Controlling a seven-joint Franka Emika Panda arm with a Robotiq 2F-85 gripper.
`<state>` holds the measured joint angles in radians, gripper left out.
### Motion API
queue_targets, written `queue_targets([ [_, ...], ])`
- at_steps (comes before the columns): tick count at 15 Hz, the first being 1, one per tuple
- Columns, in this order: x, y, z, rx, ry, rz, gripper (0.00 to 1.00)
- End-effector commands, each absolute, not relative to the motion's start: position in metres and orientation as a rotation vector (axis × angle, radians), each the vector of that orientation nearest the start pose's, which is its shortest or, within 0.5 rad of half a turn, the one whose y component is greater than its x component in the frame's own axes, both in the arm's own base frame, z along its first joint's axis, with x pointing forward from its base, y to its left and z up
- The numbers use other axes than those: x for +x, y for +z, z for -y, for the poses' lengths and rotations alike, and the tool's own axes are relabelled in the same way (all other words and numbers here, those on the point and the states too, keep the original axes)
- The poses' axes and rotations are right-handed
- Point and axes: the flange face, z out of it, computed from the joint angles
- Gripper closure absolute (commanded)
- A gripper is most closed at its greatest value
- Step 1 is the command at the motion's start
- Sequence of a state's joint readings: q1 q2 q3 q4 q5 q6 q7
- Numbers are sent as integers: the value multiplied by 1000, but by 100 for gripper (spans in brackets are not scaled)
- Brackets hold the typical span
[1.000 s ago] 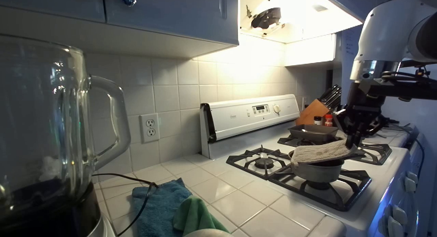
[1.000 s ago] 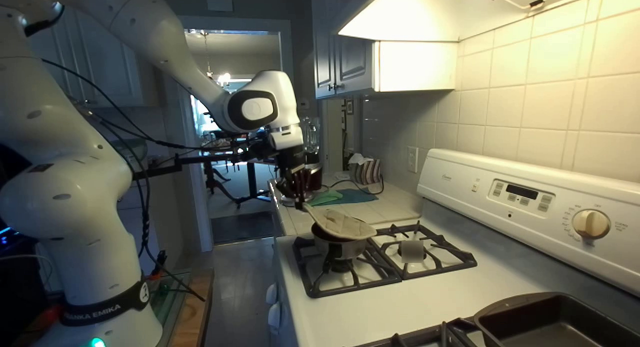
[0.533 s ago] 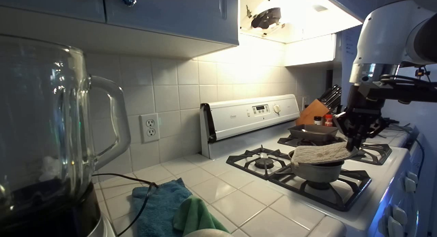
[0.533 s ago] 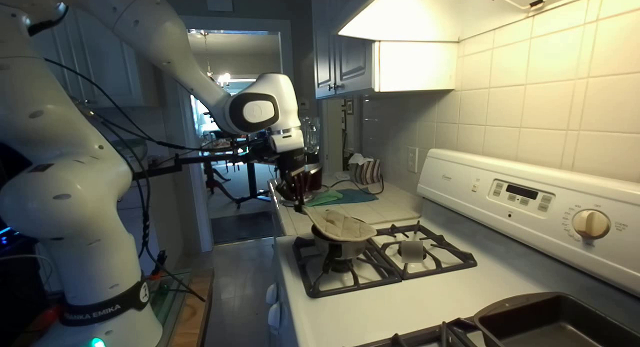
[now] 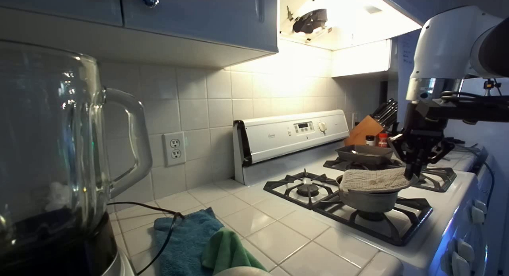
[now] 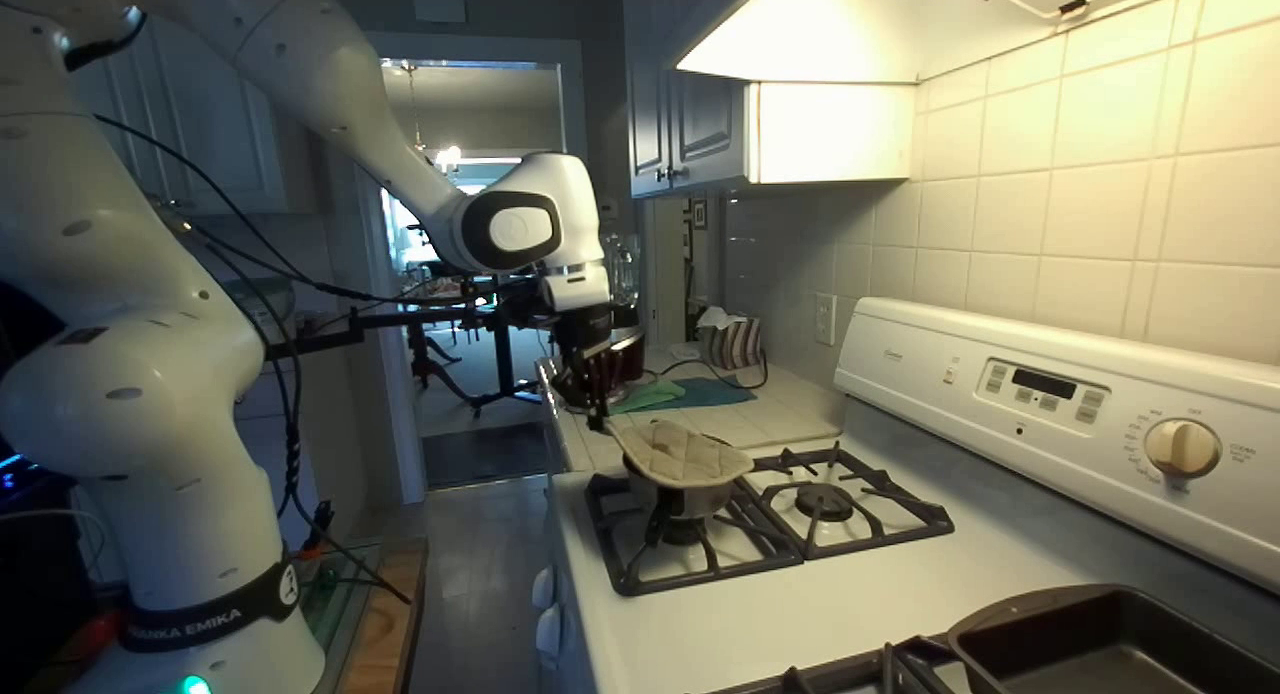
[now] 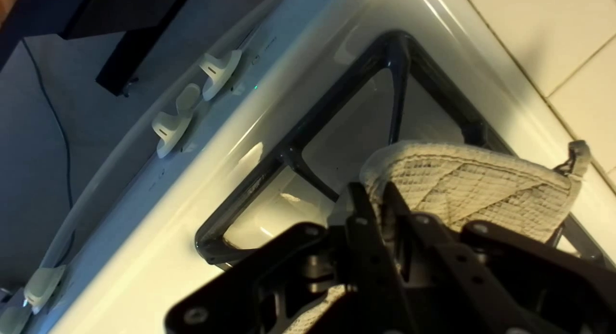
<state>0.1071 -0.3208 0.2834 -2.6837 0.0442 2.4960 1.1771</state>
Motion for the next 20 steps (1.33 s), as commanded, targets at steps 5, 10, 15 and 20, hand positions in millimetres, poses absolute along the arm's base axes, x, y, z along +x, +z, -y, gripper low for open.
queue_targets([
  [5,388,341,-153,-2808,-156,-1248,97],
  [10,393,338,-152,-2798,-157,-1258,97],
  [15,399,338,-153,-2797,-149,-1255,97],
  [20,403,338,-153,-2794,-145,-1256,97],
])
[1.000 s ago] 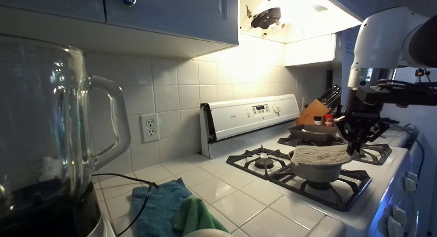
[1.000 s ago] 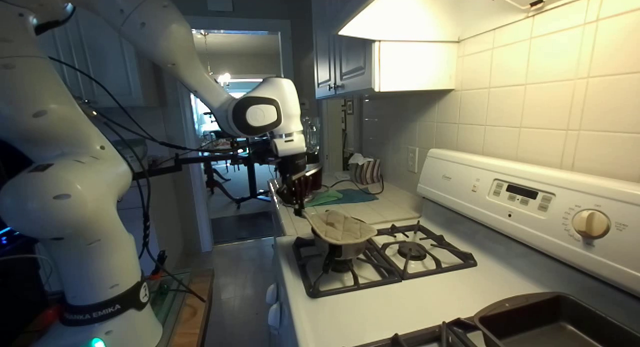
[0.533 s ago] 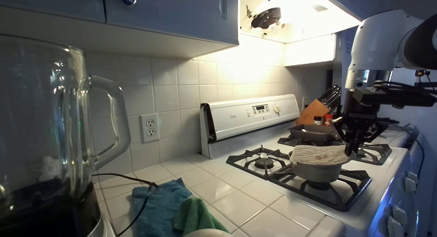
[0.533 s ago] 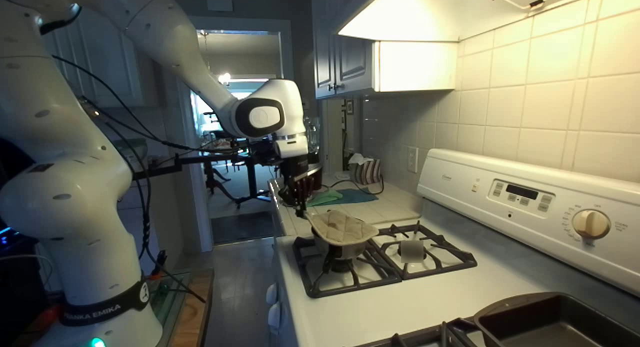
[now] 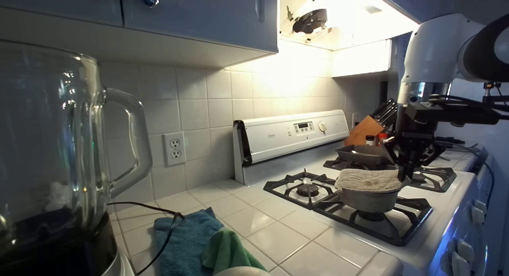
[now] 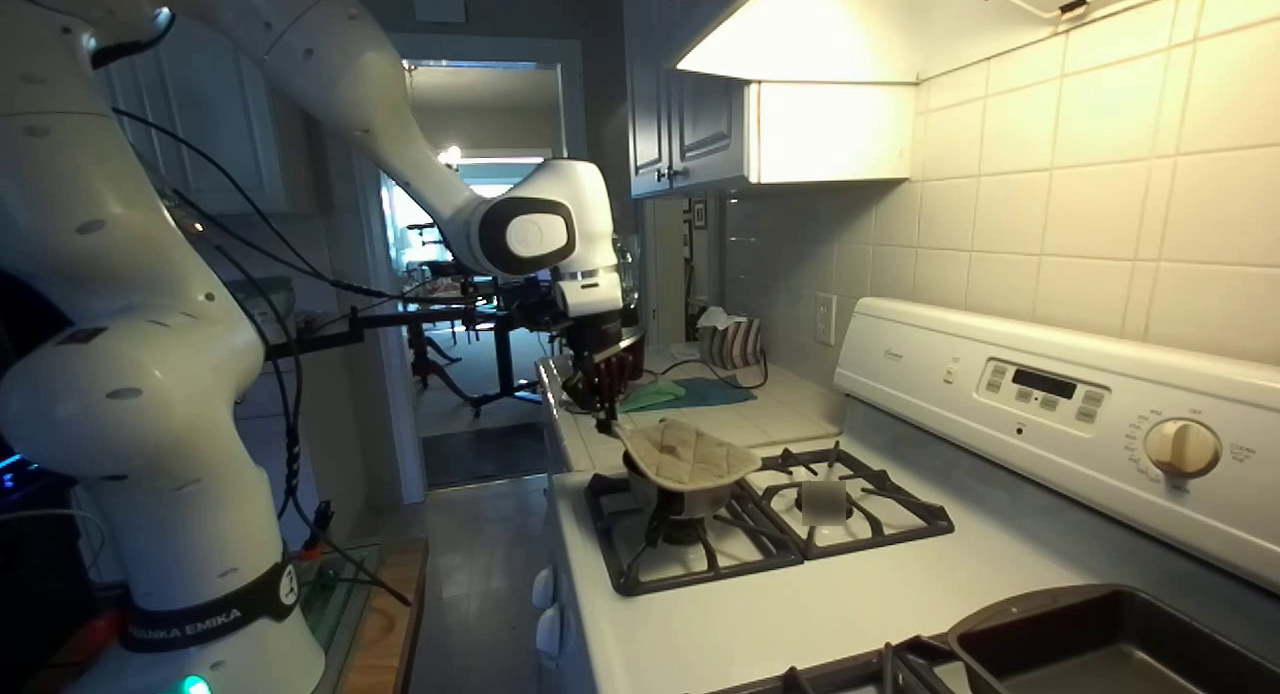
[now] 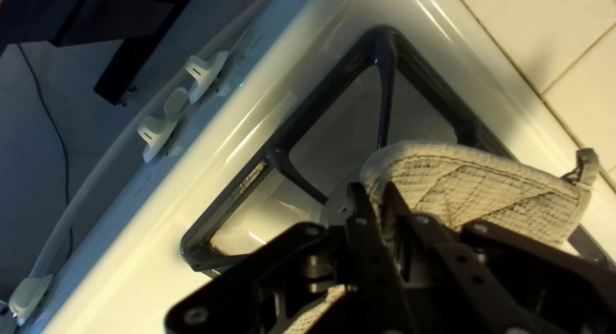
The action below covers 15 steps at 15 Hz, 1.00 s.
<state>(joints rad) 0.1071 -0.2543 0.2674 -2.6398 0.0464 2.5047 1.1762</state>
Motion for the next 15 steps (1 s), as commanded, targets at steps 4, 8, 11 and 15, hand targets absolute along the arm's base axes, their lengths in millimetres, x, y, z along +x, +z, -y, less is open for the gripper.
queue_targets([
  [4,404,336,-152,-2792,-136,-1262,97],
  [8,402,336,-150,-2796,-124,-1272,97],
  [11,402,336,-149,-2797,-125,-1273,97],
  [15,402,337,-149,-2793,-129,-1273,50],
])
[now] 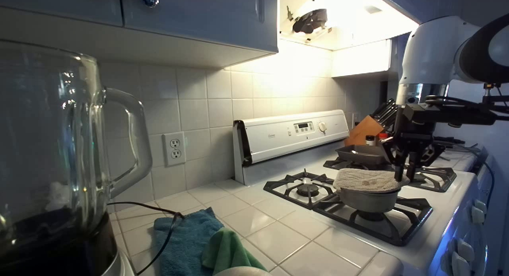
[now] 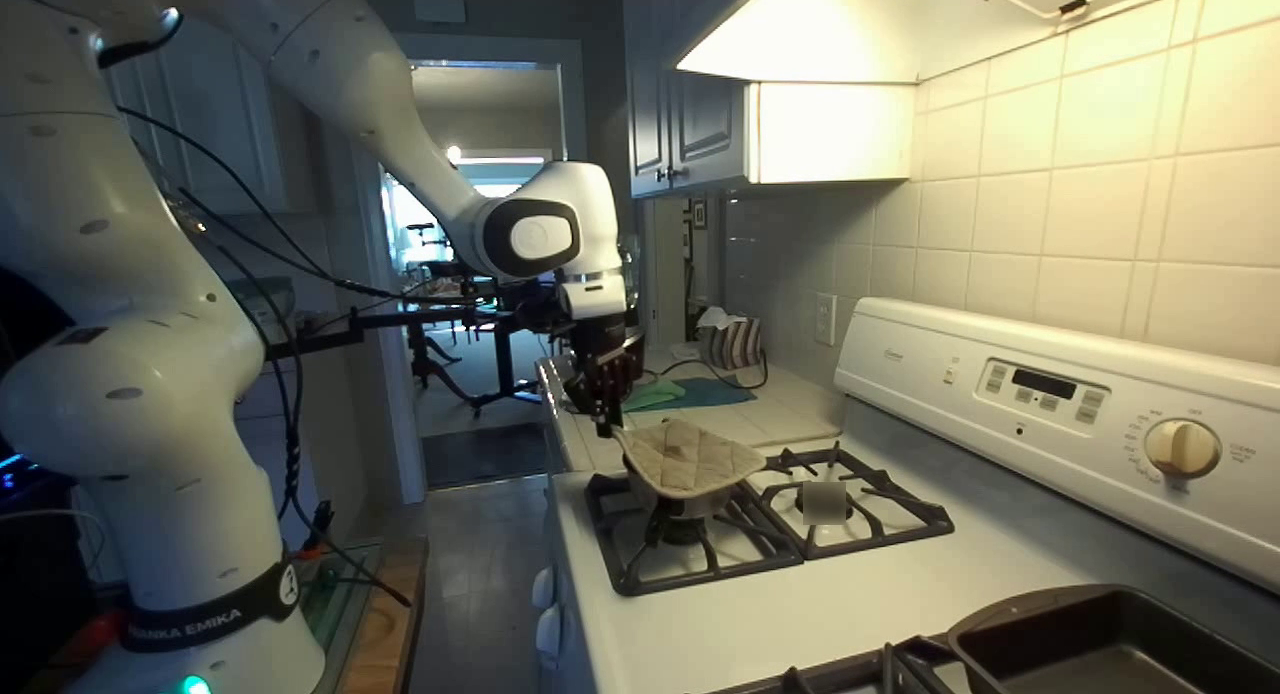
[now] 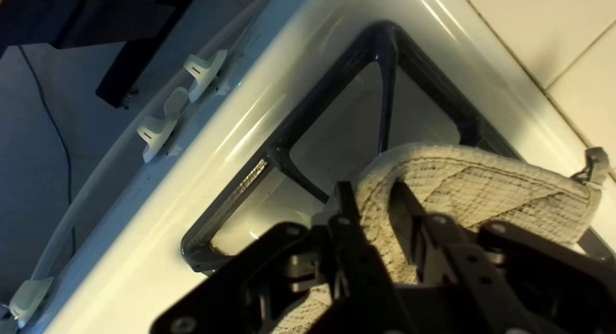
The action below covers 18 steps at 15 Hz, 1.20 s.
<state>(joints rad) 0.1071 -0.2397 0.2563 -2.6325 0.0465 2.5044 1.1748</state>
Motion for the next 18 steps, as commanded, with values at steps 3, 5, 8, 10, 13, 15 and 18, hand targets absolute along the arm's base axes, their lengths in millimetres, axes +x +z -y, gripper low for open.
queue_targets([
  [3,401,338,-149,-2790,-134,-1272,30],
  [5,400,339,-149,-2789,-136,-1278,16],
  [8,399,341,-149,-2790,-145,-1280,0],
  [10,399,344,-150,-2800,-159,-1265,0],
  [13,398,352,-155,-2818,-185,-1232,0],
  [15,397,359,-159,-2834,-205,-1212,0],
  [18,398,369,-165,-2864,-237,-1177,0],
])
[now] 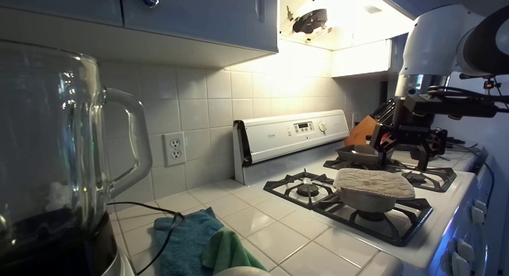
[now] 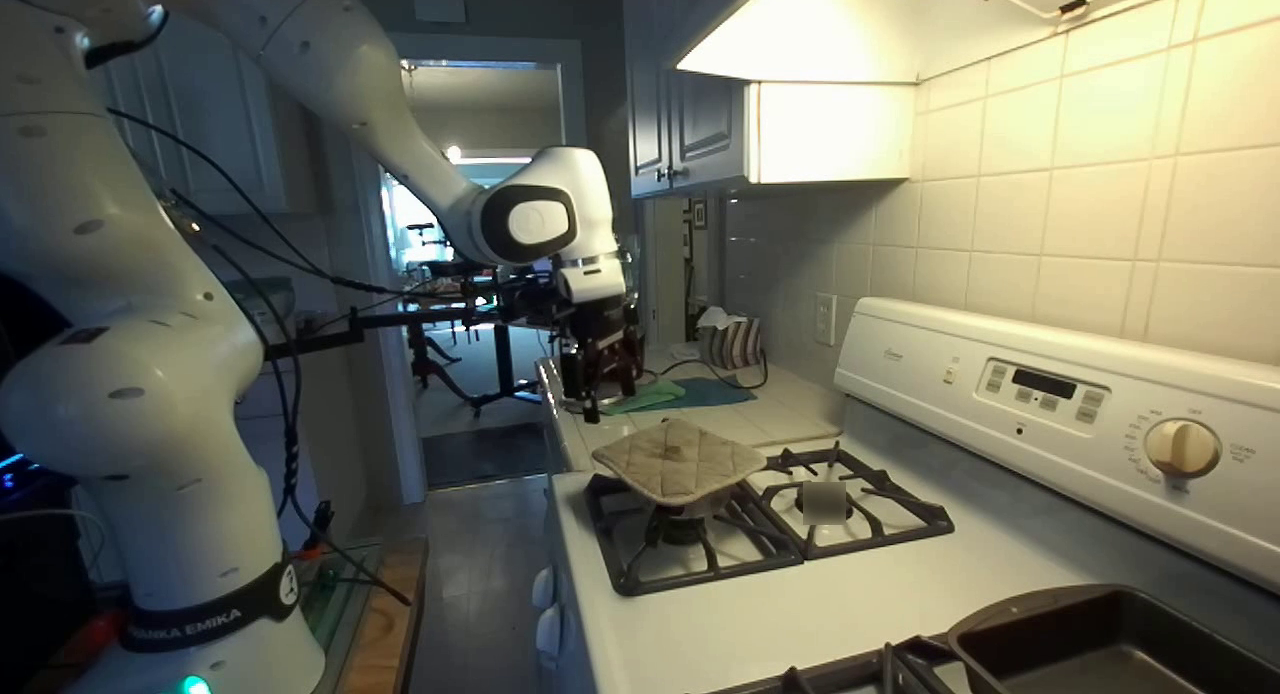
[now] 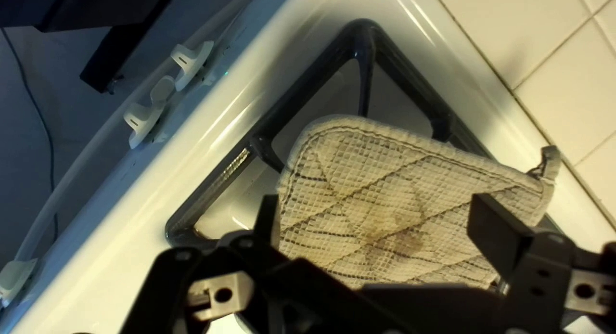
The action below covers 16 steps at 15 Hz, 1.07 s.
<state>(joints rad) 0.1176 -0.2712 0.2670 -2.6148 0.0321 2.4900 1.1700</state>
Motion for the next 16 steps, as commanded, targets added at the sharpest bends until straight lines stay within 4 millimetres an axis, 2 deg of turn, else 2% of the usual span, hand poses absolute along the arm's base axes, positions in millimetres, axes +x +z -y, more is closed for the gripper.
queue_targets([
  [1,398,373,-167,-2882,-250,-1159,0],
  [9,405,409,-194,-3072,-396,-962,0],
  [16,405,430,-213,-3116,-499,-865,0],
])
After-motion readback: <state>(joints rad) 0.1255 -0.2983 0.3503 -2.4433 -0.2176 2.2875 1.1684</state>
